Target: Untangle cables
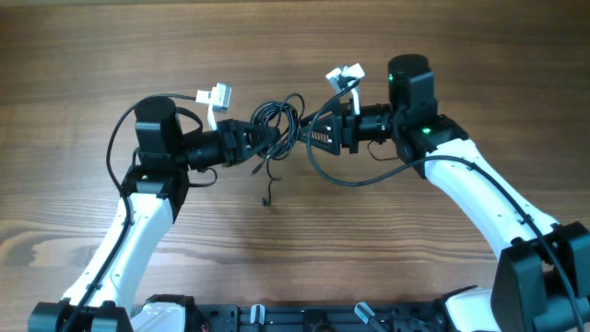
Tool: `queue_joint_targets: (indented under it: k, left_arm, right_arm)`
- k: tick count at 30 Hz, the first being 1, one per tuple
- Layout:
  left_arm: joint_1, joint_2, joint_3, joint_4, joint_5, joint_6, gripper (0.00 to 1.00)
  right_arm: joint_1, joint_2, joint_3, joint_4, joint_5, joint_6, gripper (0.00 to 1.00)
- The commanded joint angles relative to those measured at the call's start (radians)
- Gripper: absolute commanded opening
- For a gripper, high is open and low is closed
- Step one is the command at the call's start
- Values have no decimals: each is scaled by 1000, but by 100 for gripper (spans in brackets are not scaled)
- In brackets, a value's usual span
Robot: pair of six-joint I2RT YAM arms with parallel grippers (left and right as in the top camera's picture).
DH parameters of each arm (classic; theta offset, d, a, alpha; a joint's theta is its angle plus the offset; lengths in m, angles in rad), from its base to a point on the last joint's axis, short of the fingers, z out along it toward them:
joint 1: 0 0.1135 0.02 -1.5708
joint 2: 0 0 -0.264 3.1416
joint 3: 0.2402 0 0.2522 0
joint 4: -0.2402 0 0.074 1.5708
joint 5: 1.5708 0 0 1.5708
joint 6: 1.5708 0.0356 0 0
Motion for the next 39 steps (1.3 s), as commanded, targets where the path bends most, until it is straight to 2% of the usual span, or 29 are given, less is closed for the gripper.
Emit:
queue_joint_targets:
  k: [1, 4, 6, 9, 12, 15, 17, 24, 25, 30, 32, 34, 36, 39]
  left_arm:
    - [-40, -11, 8, 4, -20, -19, 4]
    - [-73, -11, 8, 4, -20, -11, 4]
    - [-99, -11, 8, 3, -20, -2, 4]
    - [-135, -11, 8, 3, -19, 43, 4]
    - [-139, -11, 8, 3, -12, 66, 4]
    - [-124, -11, 8, 3, -11, 85, 4]
    - [-121, -11, 8, 4, -12, 121, 4]
    - [-121, -11, 8, 8, -12, 152, 4]
    - [-120, -11, 8, 13, -16, 187, 4]
    - [-87, -11, 8, 63, -74, 210, 4]
    - [-81, -11, 8, 64, -77, 264, 4]
    - [-83, -11, 8, 63, -76, 364, 4]
    - [-83, -11, 8, 64, -77, 443, 4]
    - [-83, -11, 8, 63, -74, 450, 4]
  right_arm:
    - [81, -15, 4, 14, 231, 71, 61]
    - [114, -15, 4, 156, 226, 198, 61]
    - [126, -15, 4, 261, 229, 233, 62]
    - [127, -14, 4, 283, 341, 295, 59]
    - [123, -14, 4, 187, 552, 294, 48]
    - [71, -14, 4, -18, 787, 294, 46]
    - [21, -14, 4, -103, 865, 268, 45]
    - [-129, -14, 4, -187, 870, 249, 46]
    - [-150, -14, 4, -197, 865, 248, 47]
    - [-218, -14, 4, -304, 873, 196, 47]
    - [-222, -14, 4, -312, 767, 151, 59]
    - [-221, -14, 4, -249, 403, -37, 62]
    - [-221, -14, 4, -176, 127, -102, 64]
    - [-216, -14, 4, -52, -80, -118, 67]
